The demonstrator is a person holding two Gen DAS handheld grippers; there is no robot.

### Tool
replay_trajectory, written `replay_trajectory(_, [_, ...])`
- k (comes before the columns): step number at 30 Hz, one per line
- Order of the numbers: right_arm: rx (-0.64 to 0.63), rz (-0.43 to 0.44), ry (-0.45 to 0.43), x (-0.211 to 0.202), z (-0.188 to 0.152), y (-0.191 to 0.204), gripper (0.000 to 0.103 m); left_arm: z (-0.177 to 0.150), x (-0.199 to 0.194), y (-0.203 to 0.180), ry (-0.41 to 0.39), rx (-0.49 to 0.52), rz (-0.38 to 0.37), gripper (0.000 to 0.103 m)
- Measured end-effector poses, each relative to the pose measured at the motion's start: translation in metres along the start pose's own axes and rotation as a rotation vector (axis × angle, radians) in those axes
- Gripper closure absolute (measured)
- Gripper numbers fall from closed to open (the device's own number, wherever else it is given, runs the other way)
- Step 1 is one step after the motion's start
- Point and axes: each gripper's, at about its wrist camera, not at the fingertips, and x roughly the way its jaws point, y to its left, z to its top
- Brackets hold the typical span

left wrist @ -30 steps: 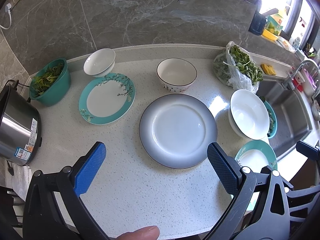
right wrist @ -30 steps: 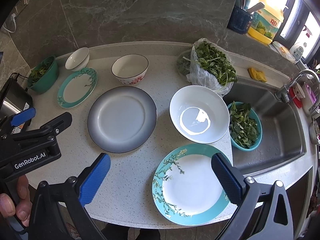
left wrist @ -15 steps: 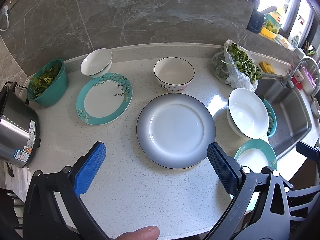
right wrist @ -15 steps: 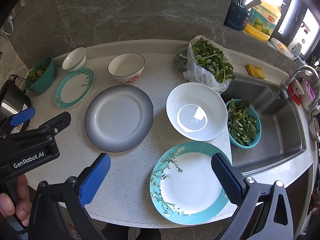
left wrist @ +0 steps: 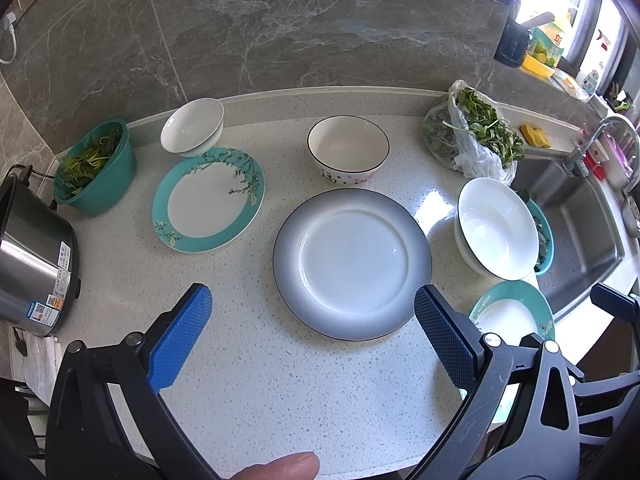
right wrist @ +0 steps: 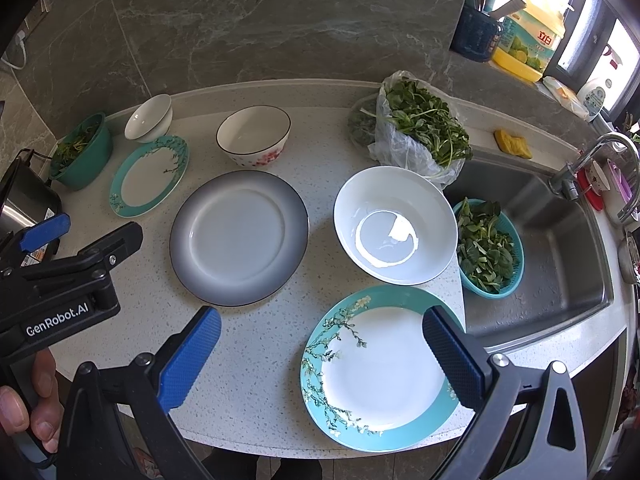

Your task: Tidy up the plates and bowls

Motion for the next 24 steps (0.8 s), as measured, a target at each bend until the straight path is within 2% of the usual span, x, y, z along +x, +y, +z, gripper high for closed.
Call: replay_trajectory(24, [0.002, -0.005, 0.004, 0.0029, 0.0024, -0.0008, 0.000, 0.0039, 0.0085, -0.0050, 0.007, -0.003, -0.009, 0.000])
